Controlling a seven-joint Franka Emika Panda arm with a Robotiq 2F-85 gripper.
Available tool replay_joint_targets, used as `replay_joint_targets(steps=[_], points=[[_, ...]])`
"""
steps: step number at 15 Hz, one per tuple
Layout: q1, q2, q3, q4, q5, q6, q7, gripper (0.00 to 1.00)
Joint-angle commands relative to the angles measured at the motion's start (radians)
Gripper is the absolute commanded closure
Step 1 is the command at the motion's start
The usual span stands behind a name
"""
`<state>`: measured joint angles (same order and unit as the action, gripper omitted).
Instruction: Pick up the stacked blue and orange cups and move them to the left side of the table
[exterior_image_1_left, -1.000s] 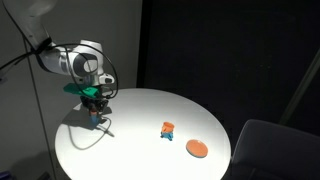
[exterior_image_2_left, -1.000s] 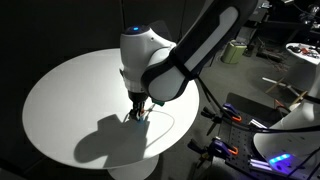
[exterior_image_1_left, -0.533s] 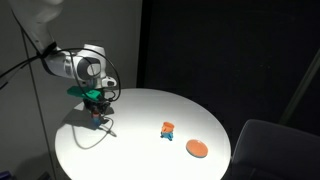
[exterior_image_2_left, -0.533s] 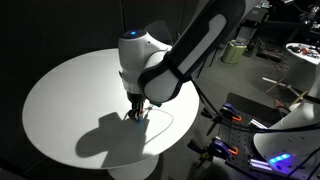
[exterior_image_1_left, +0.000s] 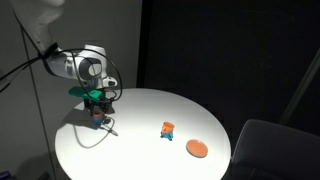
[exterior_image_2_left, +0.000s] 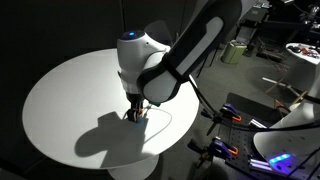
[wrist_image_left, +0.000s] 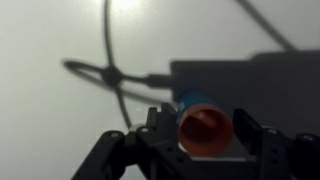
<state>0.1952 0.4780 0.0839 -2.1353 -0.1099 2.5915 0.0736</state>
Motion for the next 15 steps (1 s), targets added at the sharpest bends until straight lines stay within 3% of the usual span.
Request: replay_joint_targets(steps=[1,8,15], points=[[0.021,-0.006,-0.019,0.015,-0.026,-0.017,0.020,0.00],[0.075,-0.088,-0.039,-0.032,-0.079,-0.016,0.083,0.00],[0.144,-0.199,-0.073,-0.070,-0.197,-0.064,0.273,0.00]])
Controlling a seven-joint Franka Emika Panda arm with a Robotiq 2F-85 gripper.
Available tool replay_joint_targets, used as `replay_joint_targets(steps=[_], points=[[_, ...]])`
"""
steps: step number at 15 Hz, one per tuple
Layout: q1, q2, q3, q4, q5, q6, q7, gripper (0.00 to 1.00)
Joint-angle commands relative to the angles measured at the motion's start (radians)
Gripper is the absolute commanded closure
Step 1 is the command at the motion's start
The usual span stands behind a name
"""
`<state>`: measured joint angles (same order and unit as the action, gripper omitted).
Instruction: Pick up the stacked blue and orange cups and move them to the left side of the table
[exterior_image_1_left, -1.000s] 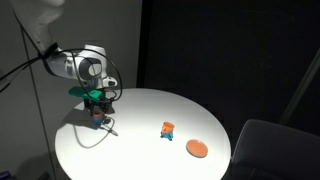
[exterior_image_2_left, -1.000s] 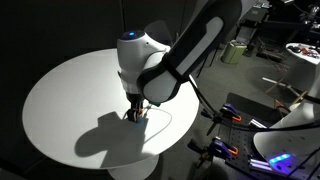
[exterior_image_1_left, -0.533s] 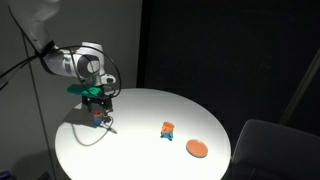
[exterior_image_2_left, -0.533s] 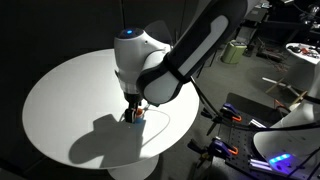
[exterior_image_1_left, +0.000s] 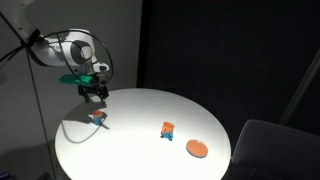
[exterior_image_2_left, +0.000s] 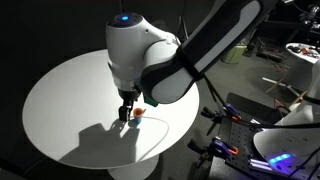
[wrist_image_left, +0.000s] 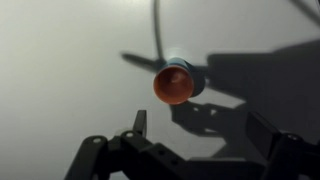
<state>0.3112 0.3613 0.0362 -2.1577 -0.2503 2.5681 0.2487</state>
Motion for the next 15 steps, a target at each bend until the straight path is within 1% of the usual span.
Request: replay_joint_targets(steps=[1,3,5,7,11,15], points=[[0.030,-0.113,-0.028,-0.067,-0.069,-0.058,0.133,0.00],[0.023,-0.159,-0.025,-0.092,-0.090,-0.100,0.192,0.00],[0.003,-0.206,-0.012,-0.120,-0.088,-0.146,0.219,0.00],[-0.022,-0.252,0.003,-0.149,-0.064,-0.191,0.214,0.00],[-0.077,-0.349,0.028,-0.214,0.007,-0.254,0.149,0.00],[-0.128,-0.440,0.039,-0.284,0.123,-0.272,0.031,0.00]])
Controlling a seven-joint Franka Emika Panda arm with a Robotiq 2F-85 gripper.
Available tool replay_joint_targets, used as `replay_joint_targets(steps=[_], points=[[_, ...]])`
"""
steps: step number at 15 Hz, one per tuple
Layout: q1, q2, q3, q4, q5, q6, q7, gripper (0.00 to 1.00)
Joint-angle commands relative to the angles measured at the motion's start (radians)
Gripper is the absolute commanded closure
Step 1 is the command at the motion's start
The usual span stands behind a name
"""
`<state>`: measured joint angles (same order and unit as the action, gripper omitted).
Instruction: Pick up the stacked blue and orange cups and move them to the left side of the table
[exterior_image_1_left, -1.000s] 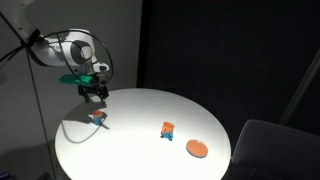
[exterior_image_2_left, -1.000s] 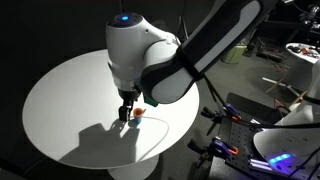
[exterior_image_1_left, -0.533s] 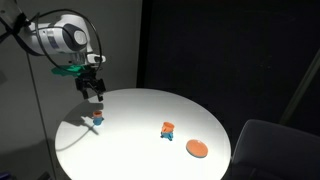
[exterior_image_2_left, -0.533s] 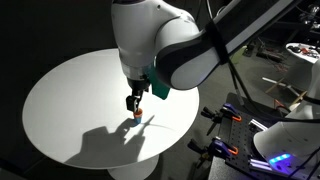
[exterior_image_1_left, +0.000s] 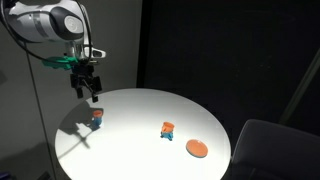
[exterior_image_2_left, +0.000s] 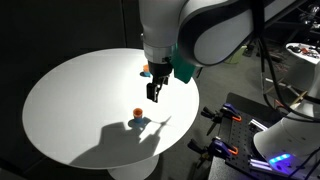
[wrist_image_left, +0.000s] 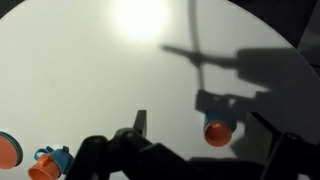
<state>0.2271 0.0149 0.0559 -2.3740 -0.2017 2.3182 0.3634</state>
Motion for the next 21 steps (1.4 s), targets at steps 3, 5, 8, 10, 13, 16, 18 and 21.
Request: replay_joint_targets(steps=[3,5,8,10,13,16,18,21], points=[[-0.072,-0.176,0.012,-0.137,0.145,-0.014,-0.192,0.00],[-0.091,-0.218,0.003,-0.166,0.174,-0.022,-0.248,0.00],[-0.117,-0.278,-0.009,-0.194,0.193,-0.037,-0.308,0.00],[-0.136,-0.314,-0.019,-0.200,0.197,-0.047,-0.323,0.00],[-0.159,-0.344,-0.036,-0.200,0.209,-0.058,-0.324,0.00],[-0.175,-0.363,-0.050,-0.200,0.236,-0.056,-0.316,0.00],[-0.184,-0.369,-0.053,-0.201,0.249,-0.055,-0.303,0.00],[-0.190,-0.341,-0.041,-0.187,0.236,-0.044,-0.296,0.00]])
